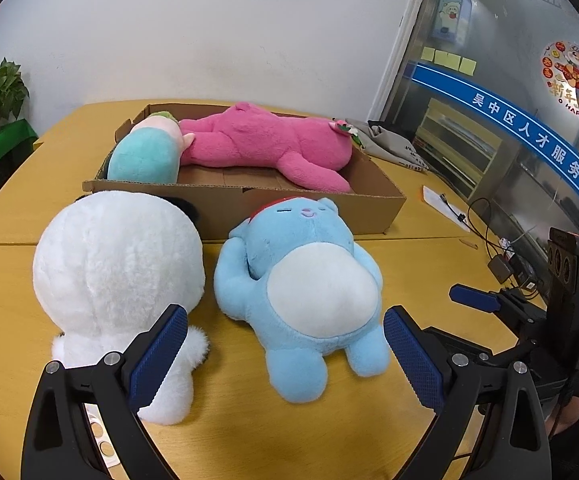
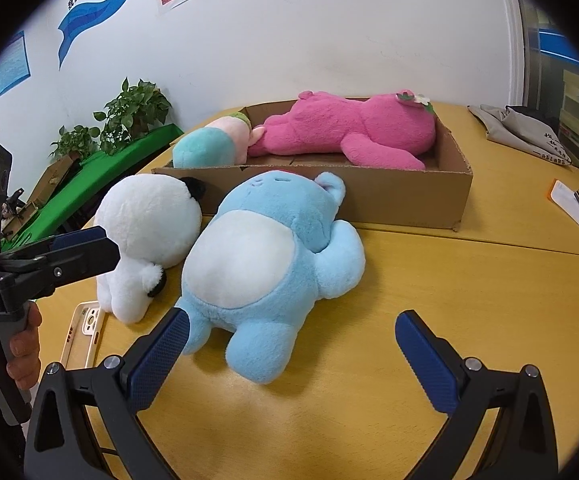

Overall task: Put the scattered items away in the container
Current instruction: 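Move both tools to the light blue cat plush with red headband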

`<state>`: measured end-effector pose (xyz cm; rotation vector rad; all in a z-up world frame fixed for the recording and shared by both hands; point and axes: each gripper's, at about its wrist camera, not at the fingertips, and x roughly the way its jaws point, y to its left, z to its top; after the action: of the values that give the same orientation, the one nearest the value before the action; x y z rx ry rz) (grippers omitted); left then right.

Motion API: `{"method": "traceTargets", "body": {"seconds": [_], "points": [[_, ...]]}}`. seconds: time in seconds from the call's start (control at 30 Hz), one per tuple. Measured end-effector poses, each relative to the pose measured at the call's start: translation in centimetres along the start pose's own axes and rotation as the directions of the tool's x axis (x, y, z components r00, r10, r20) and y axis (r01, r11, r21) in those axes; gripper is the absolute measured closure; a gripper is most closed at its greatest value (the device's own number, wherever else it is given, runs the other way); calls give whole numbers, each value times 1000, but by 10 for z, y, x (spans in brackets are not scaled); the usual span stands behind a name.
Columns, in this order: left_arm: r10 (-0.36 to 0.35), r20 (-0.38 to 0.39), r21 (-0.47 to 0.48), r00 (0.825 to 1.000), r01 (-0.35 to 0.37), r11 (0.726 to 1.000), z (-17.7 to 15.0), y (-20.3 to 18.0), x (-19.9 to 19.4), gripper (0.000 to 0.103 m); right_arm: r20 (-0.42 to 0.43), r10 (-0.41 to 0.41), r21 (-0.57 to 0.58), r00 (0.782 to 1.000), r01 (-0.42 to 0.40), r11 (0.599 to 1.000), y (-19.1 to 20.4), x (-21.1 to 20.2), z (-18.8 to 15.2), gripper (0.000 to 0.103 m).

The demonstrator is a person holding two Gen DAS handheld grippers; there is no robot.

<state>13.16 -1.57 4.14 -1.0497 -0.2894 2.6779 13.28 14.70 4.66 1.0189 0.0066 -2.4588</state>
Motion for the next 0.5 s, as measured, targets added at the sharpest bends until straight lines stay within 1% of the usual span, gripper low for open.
{"method": "traceTargets", "body": {"seconds": [0.1,0.23,0.5], "points": [[-24,-6,-20,1000,24,1000,-1,3,3,3,3,11,-4,1000,-11,1000,2,-1,-2,0],[-30,-17,-19,999,30,999,-3,4,8,3,-8,6,-16,1000,-6,1000,3,1,-2,0],[-53,-35,-53,998,51,997,-2,16,16,3,-47,-2,29,999,3,1000,-2,21,-3,0]]}}
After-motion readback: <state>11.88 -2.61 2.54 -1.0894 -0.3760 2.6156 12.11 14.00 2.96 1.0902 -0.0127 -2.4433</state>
